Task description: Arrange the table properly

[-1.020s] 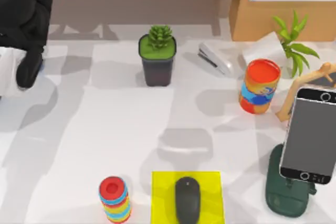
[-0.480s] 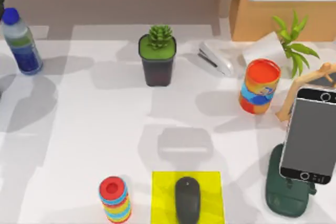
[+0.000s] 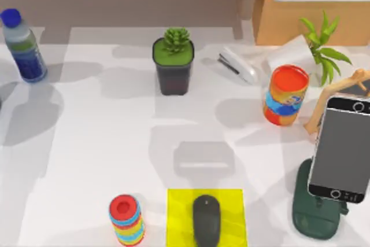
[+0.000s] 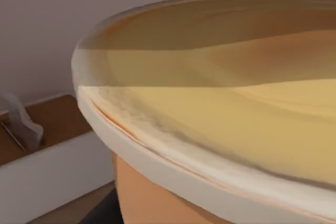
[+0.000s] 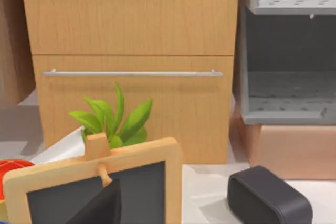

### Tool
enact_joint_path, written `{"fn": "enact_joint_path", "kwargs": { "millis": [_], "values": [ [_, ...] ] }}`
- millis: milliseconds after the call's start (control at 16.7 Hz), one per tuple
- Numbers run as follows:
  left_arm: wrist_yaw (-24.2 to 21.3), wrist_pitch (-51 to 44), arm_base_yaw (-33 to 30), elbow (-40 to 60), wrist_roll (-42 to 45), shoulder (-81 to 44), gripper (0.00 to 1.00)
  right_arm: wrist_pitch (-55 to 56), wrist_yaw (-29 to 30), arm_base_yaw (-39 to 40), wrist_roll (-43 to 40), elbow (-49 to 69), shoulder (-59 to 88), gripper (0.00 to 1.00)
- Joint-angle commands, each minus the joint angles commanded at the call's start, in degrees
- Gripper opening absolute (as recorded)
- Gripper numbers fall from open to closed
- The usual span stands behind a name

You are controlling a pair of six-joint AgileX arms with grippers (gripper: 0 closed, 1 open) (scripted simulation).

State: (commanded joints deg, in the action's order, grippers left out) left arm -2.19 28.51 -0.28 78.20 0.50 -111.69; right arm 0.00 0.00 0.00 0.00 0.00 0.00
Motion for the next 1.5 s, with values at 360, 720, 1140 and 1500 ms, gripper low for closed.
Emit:
{"fn": "enact_joint_path", "kwargs": {
  "millis": [360, 720, 1140, 1500],
  "values": [
    [0.14, -0.16, -0.16, -0.12, 0.06, 0.23, 0.0, 0.0, 0.0, 0.0, 0.0, 0.0, 0.0, 1.0],
    [0.05, -0.28, 0.02, 0.01, 0.14, 0.22, 0.0, 0.0, 0.0, 0.0, 0.0, 0.0, 0.0, 1.0],
    [-0.08, -0.23, 0.02, 0.12, 0.01, -0.07, 0.0, 0.0, 0.0, 0.0, 0.0, 0.0, 0.0, 1.0],
    [-0.08, -0.23, 0.02, 0.12, 0.01, -0.07, 0.45, 0.0, 0.0, 0.0, 0.0, 0.0, 0.0, 1.0]
  ]
}}
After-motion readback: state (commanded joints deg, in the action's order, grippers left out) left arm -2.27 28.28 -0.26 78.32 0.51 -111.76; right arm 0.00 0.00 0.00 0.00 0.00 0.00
